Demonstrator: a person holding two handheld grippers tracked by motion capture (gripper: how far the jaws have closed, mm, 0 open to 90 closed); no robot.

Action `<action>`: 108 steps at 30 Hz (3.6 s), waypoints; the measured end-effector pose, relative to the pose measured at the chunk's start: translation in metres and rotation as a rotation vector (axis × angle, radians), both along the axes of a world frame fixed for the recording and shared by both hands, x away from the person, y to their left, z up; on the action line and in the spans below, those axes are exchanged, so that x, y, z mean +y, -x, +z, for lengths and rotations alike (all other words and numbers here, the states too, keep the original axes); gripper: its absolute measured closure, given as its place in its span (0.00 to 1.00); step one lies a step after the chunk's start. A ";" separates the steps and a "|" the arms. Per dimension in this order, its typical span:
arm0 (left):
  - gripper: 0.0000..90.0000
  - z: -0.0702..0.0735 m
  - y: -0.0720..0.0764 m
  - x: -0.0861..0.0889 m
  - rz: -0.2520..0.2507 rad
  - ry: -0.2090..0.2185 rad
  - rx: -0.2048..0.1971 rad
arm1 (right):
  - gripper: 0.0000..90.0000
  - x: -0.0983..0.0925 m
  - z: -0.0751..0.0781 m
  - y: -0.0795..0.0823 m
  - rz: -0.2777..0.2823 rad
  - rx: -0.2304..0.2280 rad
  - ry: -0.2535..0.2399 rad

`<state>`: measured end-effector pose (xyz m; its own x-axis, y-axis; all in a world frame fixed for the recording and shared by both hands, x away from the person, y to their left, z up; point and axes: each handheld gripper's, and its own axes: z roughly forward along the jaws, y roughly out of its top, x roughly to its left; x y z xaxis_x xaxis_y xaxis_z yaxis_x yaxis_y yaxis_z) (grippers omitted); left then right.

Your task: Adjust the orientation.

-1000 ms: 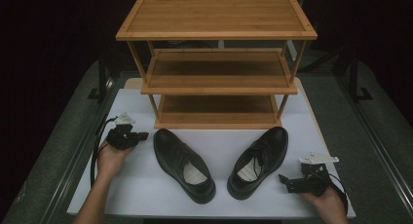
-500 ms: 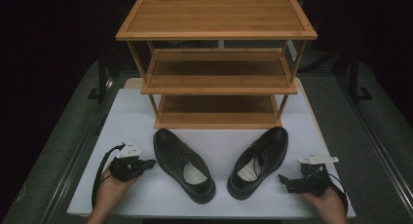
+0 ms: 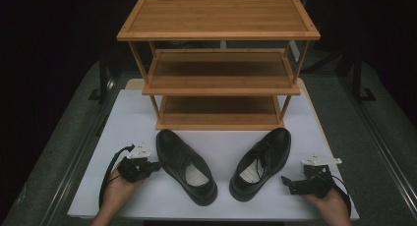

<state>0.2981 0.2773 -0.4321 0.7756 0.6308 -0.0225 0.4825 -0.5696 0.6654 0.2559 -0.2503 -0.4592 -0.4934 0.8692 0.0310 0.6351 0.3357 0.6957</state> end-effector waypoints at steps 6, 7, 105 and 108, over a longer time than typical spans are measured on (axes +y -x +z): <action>1.00 0.000 -0.012 -0.009 -0.017 -0.004 -0.001 | 0.02 0.000 0.000 0.000 0.002 -0.002 0.002; 1.00 0.000 -0.014 -0.011 -0.017 -0.004 -0.001 | 0.02 0.000 0.000 0.000 0.002 -0.002 0.001; 0.00 -0.019 0.018 0.042 0.057 -0.002 -0.037 | 0.65 -0.017 0.016 0.003 -0.091 -0.029 -0.032; 0.00 -0.019 0.018 0.042 0.058 -0.001 -0.037 | 0.83 -0.020 0.023 -0.002 -0.102 -0.028 -0.034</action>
